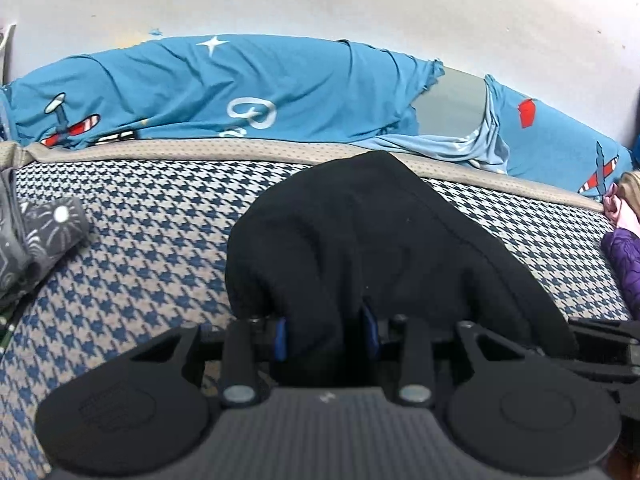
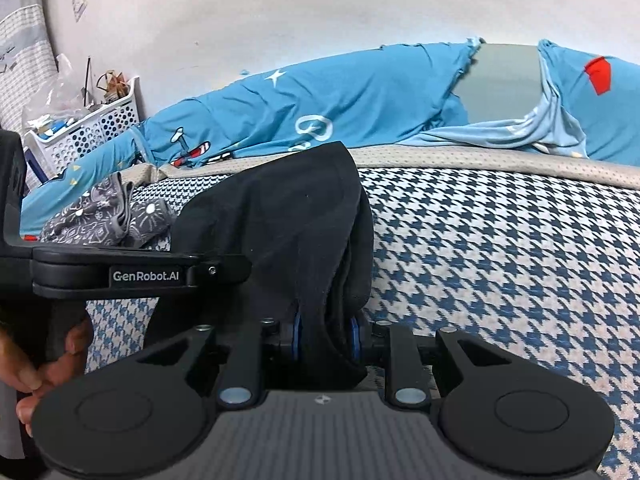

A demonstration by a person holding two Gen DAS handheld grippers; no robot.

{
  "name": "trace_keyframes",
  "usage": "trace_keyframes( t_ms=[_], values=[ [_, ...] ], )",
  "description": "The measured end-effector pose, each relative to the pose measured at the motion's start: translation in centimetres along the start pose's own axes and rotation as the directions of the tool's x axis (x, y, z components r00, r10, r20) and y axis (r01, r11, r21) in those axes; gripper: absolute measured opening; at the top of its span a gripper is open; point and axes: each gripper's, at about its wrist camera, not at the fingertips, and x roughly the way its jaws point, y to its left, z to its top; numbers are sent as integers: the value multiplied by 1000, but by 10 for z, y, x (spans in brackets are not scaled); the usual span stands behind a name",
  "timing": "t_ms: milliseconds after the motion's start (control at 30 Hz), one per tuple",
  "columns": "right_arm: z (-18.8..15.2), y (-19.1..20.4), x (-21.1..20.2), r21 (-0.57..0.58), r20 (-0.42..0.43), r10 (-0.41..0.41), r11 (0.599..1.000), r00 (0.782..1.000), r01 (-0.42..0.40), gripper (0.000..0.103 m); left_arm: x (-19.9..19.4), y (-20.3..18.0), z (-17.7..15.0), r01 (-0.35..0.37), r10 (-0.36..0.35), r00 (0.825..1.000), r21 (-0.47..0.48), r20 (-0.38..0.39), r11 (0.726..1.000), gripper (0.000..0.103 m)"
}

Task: Fold clothes
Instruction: 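Lift the folded shirt with both grippers toward the grey doodle-print clothes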

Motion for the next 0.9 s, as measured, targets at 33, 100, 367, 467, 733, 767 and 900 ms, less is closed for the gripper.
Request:
trace_keyframes(
  t_ms=[33,100,367,467,733,767,900],
  values=[
    [0,2,0,-3,1,2,1000,1000,-2,23,-2,1,-1,-6,6,1000,1,2,1000,32],
    [0,6,0,-13,1,7,1000,1000,-7,23,-5,3,-2,-15,15,1000,2,7,1000,32],
    [0,17,0,-43,-1,24,999,1000,-24,23,-15,12,-7,-39,39,999,-12,9,999,32],
    [0,21,1,-50,-6,30,998,1000,-30,23,-17,15,-9,-46,46,999,-14,8,999,32],
    [-1,29,6,-66,-17,43,997,999,-44,23,-22,22,-14,-66,66,998,-21,7,998,32],
    [0,30,7,-68,-18,45,997,999,-46,23,-22,23,-14,-69,70,998,-23,8,997,32],
    [1,35,9,-73,-18,54,996,998,-56,23,-25,27,-15,-82,83,997,-26,12,996,32]
  ],
)
